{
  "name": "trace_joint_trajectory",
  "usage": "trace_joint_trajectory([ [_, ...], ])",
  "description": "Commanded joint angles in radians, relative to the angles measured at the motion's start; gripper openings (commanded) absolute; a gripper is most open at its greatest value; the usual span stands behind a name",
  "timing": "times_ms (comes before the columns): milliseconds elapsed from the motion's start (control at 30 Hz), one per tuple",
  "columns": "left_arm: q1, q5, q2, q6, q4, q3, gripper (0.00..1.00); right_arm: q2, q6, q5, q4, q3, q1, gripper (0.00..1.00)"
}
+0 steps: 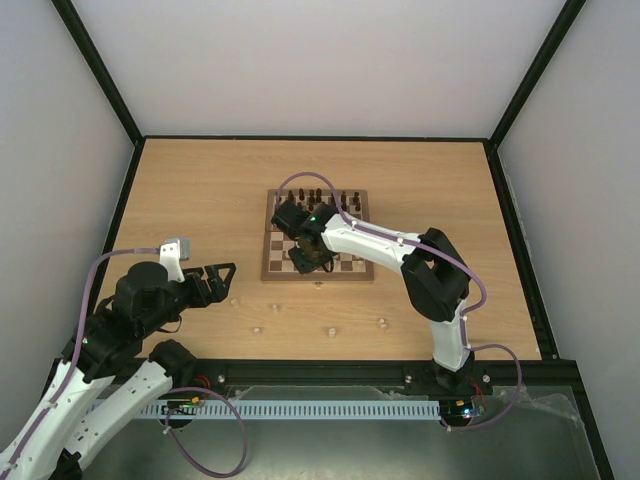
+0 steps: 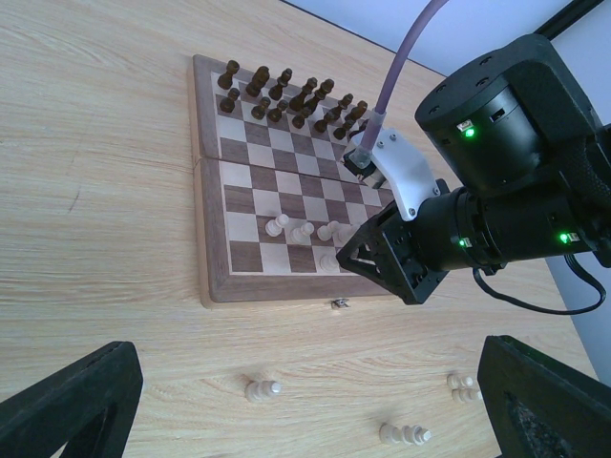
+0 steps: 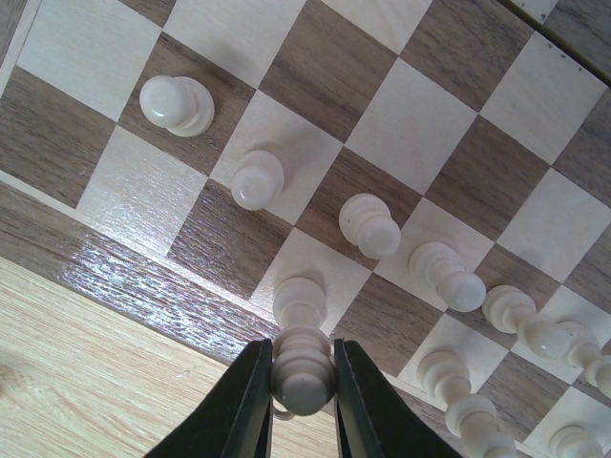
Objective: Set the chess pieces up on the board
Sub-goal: Place the chess piece on the chessboard, then pick up the chess piece at the center of the board.
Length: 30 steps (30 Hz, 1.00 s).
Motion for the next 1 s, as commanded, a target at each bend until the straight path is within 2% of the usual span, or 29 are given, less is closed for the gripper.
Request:
trace_joint_trajectory([
  [0,0.006,-0.006,0.001,0.011,0.015,0.002,0.99,0.015,-0.013,-0.004,-0.028,0.005,-0.002,0.20],
  [533,0.005,-0.007,-0.003,0.010,0.017,0.002,0.99,-0.027,-0.013,-0.022,-0.023,0.006,-0.003,0.40],
  [767,0.006,0.009,-0.015,0.019,0.027,0.002,0.99,-0.160,-0.007,-0.036,-0.005,-0.043,-0.003,0.60],
  [900,0.007,0.010,-0.011,0.015,0.027,-0.004,0.99,-0.278,0.016,-0.059,0.008,-0.121,0.001,0.75],
  [967,0.007,0.012,-0.009,0.013,0.031,-0.008,0.99,-0.336,0.029,-0.076,0.021,-0.171,0.009,0.79],
])
